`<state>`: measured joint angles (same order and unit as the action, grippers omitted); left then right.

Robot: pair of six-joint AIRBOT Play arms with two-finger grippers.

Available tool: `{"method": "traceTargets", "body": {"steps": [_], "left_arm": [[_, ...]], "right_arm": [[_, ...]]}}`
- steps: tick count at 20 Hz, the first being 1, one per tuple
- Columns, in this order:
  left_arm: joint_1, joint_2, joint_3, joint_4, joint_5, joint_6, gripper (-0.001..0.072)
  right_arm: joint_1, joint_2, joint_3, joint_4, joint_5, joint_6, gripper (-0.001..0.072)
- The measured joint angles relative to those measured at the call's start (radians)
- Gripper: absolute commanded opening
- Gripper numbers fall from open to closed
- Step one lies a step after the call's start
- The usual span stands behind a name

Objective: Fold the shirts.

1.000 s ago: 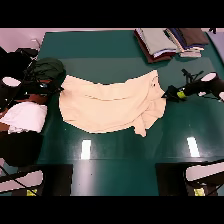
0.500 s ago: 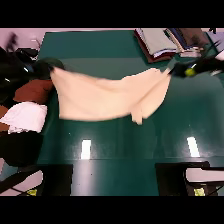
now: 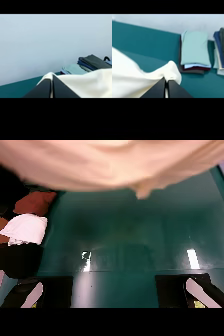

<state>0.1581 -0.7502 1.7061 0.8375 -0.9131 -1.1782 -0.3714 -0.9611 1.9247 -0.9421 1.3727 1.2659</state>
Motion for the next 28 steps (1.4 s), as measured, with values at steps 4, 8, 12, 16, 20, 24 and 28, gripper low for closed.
{"method": "traceTargets", "body": {"steps": [4, 8, 12, 16, 20, 24, 28], "left_arm": [[0.0, -0.026, -0.014, 0.016, -0.122, -0.06, 0.0024], [0.0, -0.136, -0.188, 0.019, -0.221, -0.09, 0.0025], [0.0, -0.303, -0.45, 0.019, -0.244, -0.095, 0.0025], [0.0, -0.492, -0.584, 0.01, -0.14, -0.08, 0.0025], [0.0, -0.598, -0.55, -0.043, -0.003, -0.063, 0.0497], [0.003, -0.626, -0.444, -0.049, 0.016, -0.066, 0.0418], [-0.02, -0.634, -0.446, 0.091, -0.126, -0.117, 0.0418]], "right_arm": [[-0.043, 0.072, -0.036, 0.001, 0.023, 0.044, 0.0013], [-0.055, 0.031, -0.192, 0.002, 0.072, 0.078, 0.0013], [-0.058, -0.105, -0.417, 0.001, 0.094, 0.091, 0.0013], [-0.06, -0.278, -0.562, -0.001, 0.023, 0.093, 0.0014], [-0.06, -0.401, -0.54, 0.002, -0.055, 0.093, 0.0482], [-0.06, -0.447, -0.447, 0.007, -0.046, 0.092, 0.0376], [-0.06, -0.391, -0.474, 0.006, -0.004, 0.077, 0.0376]]}}
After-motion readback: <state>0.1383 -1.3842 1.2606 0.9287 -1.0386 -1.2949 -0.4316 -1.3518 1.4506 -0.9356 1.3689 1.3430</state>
